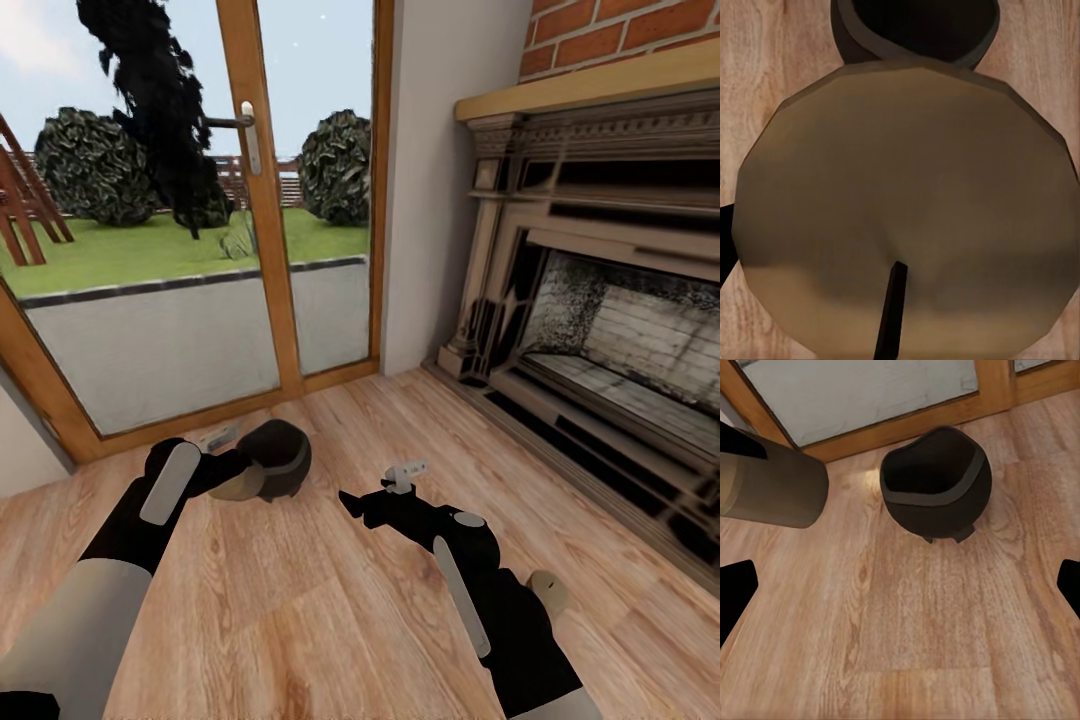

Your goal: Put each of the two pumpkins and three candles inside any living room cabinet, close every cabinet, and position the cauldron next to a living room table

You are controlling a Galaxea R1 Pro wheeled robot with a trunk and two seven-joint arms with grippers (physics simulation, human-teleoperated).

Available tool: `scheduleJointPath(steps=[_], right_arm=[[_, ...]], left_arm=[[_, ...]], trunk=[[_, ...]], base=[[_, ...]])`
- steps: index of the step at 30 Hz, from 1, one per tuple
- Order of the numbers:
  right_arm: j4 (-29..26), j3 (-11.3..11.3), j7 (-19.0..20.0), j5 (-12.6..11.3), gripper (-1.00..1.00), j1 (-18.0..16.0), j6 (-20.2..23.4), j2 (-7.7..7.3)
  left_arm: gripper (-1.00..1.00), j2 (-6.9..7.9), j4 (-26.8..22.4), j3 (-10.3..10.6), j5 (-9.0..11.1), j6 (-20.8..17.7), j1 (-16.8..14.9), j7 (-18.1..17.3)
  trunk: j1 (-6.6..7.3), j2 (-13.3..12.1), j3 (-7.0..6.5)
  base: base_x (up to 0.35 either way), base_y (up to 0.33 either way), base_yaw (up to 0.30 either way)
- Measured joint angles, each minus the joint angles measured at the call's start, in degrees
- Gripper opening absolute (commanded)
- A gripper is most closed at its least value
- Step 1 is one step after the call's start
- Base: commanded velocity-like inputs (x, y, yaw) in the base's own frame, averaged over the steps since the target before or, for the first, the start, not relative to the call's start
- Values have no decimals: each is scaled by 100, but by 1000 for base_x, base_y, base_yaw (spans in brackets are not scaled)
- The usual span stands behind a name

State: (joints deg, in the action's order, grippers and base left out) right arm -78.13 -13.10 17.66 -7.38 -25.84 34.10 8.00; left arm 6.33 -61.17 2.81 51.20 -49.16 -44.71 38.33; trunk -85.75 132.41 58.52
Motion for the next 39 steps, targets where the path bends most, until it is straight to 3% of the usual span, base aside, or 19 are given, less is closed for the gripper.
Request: scheduleJointPath(steps=[9,28,39], right_arm=[[0,-7,0,0,100,0,0,0],[-6,-2,0,6,100,1,0,0],[-8,0,0,8,100,0,0,0]], left_arm=[[-100,-8,0,0,-9,-4,3,0],[-100,-17,0,0,-3,-2,-1,0],[-100,-18,0,0,2,1,-2,-8]], trunk=[[0,0,82],[0,0,118],[0,0,118]], base=[[0,0,-34],[0,2,-275],[0,239,-283]])
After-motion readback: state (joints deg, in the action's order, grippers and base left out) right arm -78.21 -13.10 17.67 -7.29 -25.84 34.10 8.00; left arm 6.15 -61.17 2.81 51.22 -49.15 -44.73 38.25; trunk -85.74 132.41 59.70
